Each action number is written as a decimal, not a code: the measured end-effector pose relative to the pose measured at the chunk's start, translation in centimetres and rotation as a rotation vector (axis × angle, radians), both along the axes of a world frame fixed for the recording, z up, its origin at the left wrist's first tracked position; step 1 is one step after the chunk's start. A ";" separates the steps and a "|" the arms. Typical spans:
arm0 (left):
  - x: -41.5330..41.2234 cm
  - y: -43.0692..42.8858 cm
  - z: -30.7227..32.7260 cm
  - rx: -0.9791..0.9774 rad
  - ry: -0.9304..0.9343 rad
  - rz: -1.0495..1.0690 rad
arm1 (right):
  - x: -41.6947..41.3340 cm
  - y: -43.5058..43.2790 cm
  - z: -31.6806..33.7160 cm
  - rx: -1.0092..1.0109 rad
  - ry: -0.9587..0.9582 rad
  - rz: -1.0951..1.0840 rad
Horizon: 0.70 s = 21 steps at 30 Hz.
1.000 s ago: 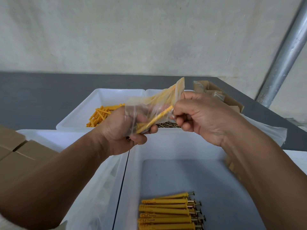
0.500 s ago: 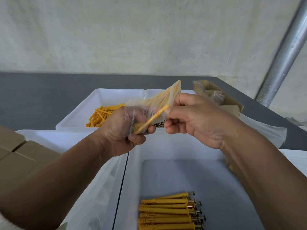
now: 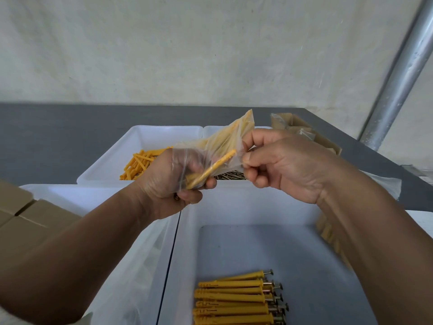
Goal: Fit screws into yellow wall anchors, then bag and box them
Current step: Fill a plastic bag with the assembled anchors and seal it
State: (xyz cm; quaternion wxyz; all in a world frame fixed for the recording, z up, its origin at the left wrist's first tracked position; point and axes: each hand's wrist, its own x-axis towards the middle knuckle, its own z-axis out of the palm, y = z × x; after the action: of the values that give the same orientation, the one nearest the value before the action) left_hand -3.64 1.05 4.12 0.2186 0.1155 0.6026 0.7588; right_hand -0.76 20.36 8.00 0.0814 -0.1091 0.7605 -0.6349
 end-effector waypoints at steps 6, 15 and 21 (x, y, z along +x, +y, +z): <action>-0.1 -0.4 -0.2 -0.039 0.005 0.026 | 0.0 0.5 0.2 0.082 -0.036 0.028; 0.0 0.0 -0.2 -0.066 0.050 0.071 | -0.5 0.4 0.2 0.156 -0.090 -0.109; 0.4 0.3 0.1 -0.054 0.096 0.136 | -0.7 0.2 -0.1 0.078 -0.100 -0.158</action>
State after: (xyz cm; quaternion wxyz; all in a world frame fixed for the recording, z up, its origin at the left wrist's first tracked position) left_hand -3.27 1.35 4.21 0.1405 0.1044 0.6392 0.7488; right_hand -1.41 20.60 7.91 0.0730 -0.0136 0.7858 -0.6140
